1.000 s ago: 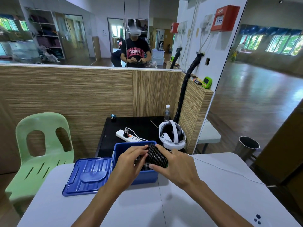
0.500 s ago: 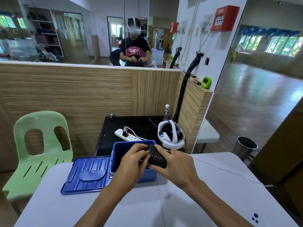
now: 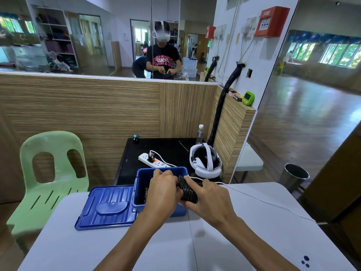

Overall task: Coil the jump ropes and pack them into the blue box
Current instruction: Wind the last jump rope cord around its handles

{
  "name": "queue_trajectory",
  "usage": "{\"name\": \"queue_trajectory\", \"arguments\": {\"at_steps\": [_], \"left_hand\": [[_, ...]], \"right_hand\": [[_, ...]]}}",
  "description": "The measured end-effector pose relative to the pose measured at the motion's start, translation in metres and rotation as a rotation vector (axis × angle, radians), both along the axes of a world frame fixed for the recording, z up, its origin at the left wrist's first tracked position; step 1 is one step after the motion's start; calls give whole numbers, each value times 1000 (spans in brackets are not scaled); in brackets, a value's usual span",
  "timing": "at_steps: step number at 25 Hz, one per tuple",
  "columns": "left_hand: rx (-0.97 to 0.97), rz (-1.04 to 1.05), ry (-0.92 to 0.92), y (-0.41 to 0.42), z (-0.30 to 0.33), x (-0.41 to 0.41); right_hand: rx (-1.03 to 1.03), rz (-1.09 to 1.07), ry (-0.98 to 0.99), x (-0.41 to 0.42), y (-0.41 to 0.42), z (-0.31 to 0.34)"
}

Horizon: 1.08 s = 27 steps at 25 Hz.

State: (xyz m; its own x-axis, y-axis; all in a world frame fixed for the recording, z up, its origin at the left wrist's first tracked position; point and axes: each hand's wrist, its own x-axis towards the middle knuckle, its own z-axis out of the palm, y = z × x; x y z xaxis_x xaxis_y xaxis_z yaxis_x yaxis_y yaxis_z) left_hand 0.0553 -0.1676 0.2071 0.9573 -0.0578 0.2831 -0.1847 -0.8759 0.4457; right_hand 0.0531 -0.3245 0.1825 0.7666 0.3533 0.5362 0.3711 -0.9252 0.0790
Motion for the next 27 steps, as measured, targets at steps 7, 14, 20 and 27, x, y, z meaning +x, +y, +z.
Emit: {"name": "queue_trajectory", "arguments": {"at_steps": [7, 14, 20, 27], "left_hand": [[36, -10, 96, -1, 4, 0], [-155, 96, 2, -7, 1, -5], [-260, 87, 22, -10, -13, -4], [-195, 70, -34, -8, -20, -4]], "right_hand": [[-18, 0, -9, 1, -5, 0], [-46, -11, -4, 2, 0, -3], [-69, -6, -3, 2, -2, -10], [-35, -26, 18, 5, -4, -10]]}}
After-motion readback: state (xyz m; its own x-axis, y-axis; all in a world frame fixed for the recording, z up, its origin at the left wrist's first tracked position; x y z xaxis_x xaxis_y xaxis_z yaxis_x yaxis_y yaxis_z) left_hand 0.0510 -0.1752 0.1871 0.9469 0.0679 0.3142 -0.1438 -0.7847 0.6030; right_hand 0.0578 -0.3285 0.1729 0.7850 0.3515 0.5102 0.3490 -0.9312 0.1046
